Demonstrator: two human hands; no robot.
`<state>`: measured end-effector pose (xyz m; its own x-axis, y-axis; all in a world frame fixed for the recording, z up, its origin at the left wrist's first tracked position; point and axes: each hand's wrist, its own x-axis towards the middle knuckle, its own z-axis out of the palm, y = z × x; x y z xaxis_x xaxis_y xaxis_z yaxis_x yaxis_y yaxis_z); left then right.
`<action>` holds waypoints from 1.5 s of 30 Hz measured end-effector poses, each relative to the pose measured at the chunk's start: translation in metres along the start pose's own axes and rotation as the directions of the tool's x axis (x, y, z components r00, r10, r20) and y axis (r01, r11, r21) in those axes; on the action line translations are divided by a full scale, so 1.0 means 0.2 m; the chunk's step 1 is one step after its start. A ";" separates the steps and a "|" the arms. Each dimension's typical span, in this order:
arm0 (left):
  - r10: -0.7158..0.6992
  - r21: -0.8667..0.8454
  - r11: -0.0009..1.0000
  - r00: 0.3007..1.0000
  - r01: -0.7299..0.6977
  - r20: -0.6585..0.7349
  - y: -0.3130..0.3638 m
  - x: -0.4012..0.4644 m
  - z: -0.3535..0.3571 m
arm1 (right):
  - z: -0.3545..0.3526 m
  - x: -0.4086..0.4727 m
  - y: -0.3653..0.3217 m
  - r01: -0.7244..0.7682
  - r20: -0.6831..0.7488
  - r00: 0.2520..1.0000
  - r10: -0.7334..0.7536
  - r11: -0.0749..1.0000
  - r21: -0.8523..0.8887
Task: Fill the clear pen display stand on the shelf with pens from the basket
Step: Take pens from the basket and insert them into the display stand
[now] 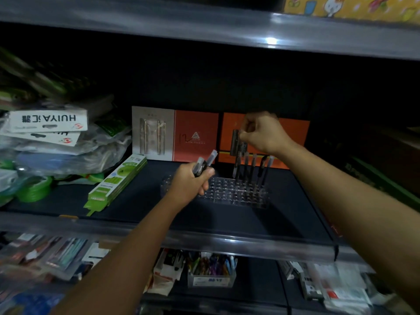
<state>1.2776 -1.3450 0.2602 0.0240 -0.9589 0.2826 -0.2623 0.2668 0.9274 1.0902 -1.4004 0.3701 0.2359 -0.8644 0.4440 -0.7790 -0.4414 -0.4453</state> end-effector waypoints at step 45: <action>0.027 -0.040 0.999 1.000 -0.027 0.003 0.01 0.01 0.02 | 0.04 -0.09 -0.18 0.031 0.420 0.896 -0.144 0.964 0.265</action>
<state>1.2726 -1.3464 0.2621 0.0137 -0.9517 0.3068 -0.2239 0.2961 0.9285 1.1179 -1.3706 0.3723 0.5675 -0.8122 0.1352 -0.5900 -0.5156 -0.6213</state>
